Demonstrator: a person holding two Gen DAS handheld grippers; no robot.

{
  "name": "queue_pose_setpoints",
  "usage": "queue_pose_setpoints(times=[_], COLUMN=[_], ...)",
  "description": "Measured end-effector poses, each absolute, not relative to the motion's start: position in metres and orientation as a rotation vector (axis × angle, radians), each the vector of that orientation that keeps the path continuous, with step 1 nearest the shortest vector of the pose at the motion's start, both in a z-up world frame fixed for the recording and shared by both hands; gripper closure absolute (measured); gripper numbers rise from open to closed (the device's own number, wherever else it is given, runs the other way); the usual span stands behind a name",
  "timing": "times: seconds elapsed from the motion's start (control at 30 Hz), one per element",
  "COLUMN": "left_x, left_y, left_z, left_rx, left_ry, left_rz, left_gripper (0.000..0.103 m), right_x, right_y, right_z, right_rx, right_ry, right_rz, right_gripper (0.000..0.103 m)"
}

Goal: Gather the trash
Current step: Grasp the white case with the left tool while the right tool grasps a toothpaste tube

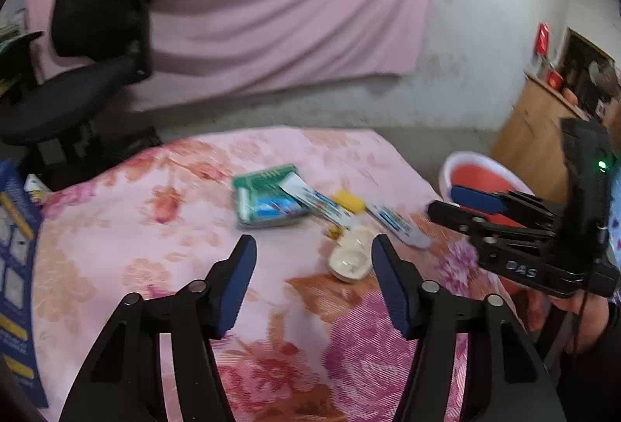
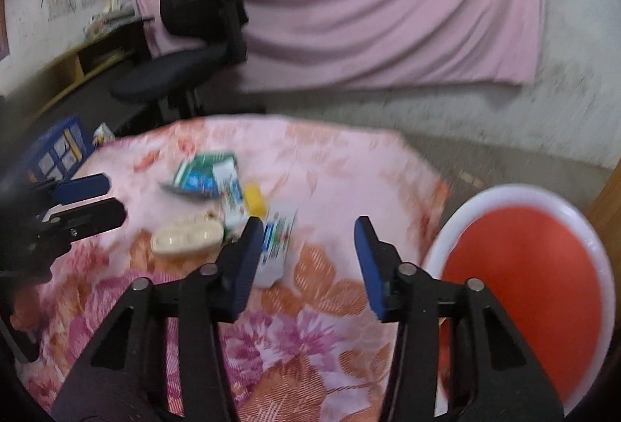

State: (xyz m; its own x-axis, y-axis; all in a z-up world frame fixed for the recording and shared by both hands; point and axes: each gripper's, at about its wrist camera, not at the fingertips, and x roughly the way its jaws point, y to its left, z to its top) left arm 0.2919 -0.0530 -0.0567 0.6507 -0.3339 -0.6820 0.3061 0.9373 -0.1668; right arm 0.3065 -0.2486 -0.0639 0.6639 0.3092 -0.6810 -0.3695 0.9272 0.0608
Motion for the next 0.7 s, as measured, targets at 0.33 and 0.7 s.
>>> queue_pose_setpoints(times=[0.33,0.7], left_x=[0.312,0.328], left_y=[-0.073,-0.079], left_z=[-0.081,-0.088], left_rx=[-0.022,-0.022], left_ry=[0.944,0.987], left_rz=[-0.507,-0.513], left_gripper=[0.065,0.077], right_x=[0.315,0.322], right_y=[-0.246,-0.237], right_z=[-0.073,-0.077], right_rx=[-0.115,-0.123], right_ry=[0.817,0.842], right_rz=[0.398,0.429], right_gripper=[0.044,0.045])
